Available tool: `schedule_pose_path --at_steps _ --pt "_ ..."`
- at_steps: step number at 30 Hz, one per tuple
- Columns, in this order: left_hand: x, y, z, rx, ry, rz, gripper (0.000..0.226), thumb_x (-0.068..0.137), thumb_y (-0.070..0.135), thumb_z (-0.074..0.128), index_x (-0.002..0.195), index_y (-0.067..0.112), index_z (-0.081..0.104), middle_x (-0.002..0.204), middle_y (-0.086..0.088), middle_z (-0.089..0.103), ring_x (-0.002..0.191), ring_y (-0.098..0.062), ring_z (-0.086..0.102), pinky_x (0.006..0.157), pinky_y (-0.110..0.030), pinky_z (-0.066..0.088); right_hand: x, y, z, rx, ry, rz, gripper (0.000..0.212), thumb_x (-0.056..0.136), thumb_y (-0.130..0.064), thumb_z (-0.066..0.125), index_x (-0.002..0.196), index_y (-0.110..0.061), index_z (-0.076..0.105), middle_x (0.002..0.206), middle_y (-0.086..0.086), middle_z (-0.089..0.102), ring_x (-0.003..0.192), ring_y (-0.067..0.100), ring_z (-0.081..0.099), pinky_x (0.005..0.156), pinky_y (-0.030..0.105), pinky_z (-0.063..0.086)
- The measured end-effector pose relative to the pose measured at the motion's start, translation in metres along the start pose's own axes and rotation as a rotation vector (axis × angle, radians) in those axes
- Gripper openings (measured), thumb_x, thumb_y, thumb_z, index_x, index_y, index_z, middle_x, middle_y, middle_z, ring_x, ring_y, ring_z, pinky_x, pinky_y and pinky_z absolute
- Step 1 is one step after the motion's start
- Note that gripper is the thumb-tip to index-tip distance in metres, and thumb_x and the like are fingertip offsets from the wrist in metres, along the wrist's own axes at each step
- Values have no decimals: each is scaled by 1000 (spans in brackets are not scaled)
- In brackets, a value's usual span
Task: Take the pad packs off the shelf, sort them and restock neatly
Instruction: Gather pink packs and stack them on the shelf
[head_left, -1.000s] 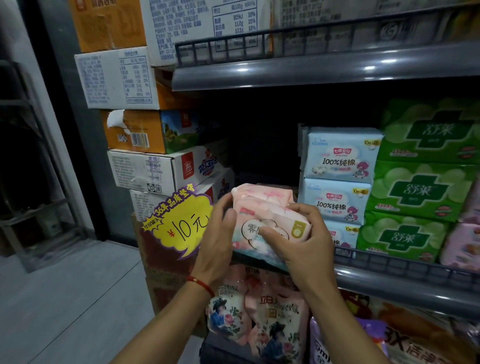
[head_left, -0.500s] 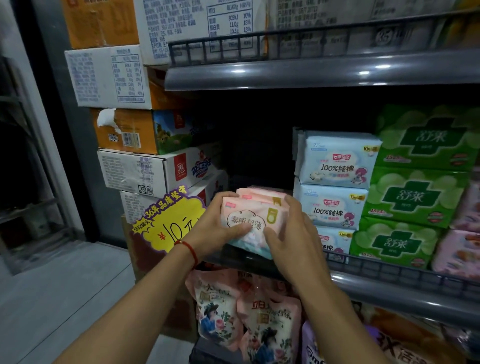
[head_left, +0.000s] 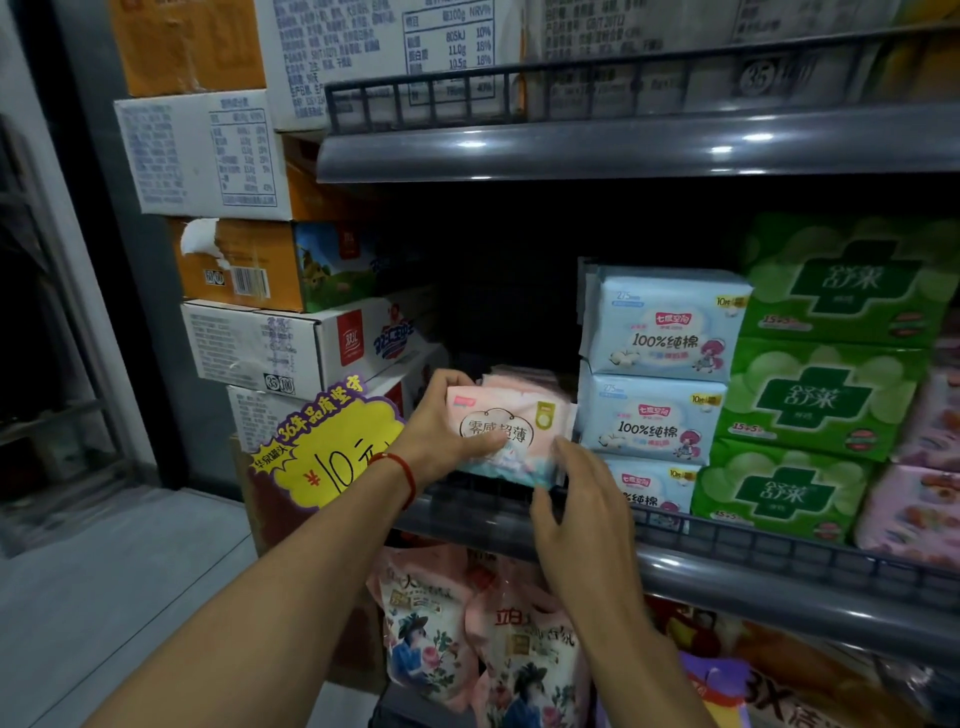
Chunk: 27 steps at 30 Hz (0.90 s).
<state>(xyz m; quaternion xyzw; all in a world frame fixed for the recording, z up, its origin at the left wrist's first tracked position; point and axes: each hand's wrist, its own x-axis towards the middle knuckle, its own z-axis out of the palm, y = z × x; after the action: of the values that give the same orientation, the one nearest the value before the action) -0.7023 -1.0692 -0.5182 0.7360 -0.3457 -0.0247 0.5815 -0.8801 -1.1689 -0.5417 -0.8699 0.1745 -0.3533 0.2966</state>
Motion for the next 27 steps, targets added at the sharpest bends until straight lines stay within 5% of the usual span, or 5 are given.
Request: schedule_pose_path --at_steps 5,9,15,20,27 --pt "12 -1 3 253 29 26 66 66 32 95 105 29 41 95 2 63 78 -17 58 63 -35 53 -11 9 -2 40 6 0 42 99 -13 62 139 -22 54 134 -9 48 114 -2 39 88 -9 21" --pt "17 -5 11 476 -54 33 66 67 28 94 108 22 43 107 4 53 92 -19 50 63 -24 39 -22 16 1 88 22 59 38 96 -13 64 129 -29 58 125 -15 48 115 2 48 103 13 39" --pt "36 4 10 620 -221 -19 122 52 54 92 151 46 20 160 -6 21 141 -29 38 115 -43 41 -21 19 -6 123 75 37 37 95 -11 63 125 -31 58 124 -13 50 117 7 50 99 21 39" --pt "52 7 19 629 -246 -16 109 62 47 94 153 27 38 155 -1 42 141 -23 42 116 -38 39 -19 31 -5 92 85 32 39 94 -12 64 126 -32 57 125 -16 47 122 3 42 97 13 27" --pt "80 -5 35 655 -219 47 97 69 38 92 152 26 43 160 1 34 145 -23 36 107 -21 30 -16 41 1 90 118 2 39 90 -7 67 121 -29 61 121 -12 52 117 8 46 96 20 32"
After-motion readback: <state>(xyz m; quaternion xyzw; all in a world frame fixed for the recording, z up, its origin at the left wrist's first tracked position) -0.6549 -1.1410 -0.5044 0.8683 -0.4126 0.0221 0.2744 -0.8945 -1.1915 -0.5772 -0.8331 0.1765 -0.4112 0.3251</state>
